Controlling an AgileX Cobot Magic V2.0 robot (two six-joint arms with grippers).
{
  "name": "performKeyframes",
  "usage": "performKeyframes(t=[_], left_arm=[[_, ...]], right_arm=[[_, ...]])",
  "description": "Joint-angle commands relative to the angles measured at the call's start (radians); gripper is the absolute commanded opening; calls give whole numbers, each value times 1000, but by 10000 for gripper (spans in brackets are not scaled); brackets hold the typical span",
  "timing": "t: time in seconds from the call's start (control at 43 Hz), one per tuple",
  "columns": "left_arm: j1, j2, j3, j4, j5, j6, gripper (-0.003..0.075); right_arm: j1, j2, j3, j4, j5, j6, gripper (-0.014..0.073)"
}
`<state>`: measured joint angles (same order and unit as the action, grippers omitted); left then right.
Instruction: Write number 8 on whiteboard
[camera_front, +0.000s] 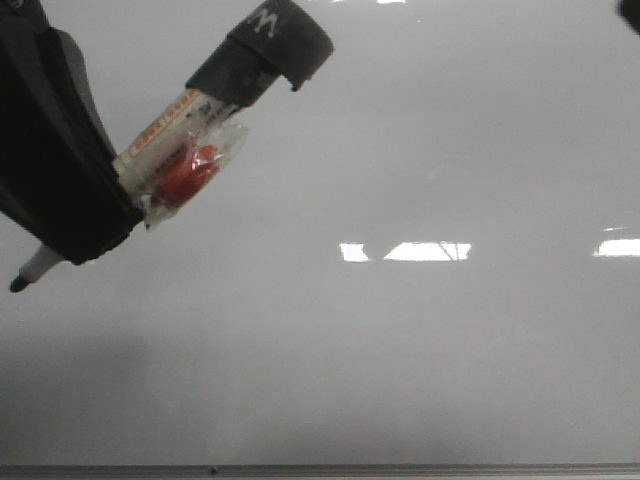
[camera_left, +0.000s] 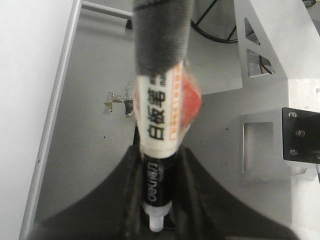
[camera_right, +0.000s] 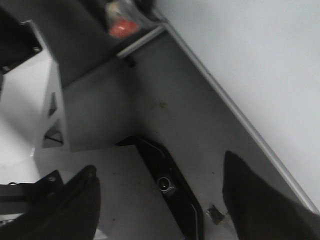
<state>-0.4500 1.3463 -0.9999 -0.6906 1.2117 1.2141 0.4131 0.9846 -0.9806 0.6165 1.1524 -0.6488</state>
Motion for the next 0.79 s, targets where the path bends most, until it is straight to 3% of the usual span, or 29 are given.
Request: performKeyframes(t=[0.0, 0.489, 0.768], left_arm=[[-18, -31, -32, -58, 42, 15, -19], [-18, -31, -32, -58, 42, 38, -19], [-18, -31, -32, -58, 42, 40, -19]], right_arm=[[49, 86, -90, 78, -35, -58, 535], [242, 472, -405, 81, 8, -126, 532], [245, 519, -431, 83, 46, -126, 362]])
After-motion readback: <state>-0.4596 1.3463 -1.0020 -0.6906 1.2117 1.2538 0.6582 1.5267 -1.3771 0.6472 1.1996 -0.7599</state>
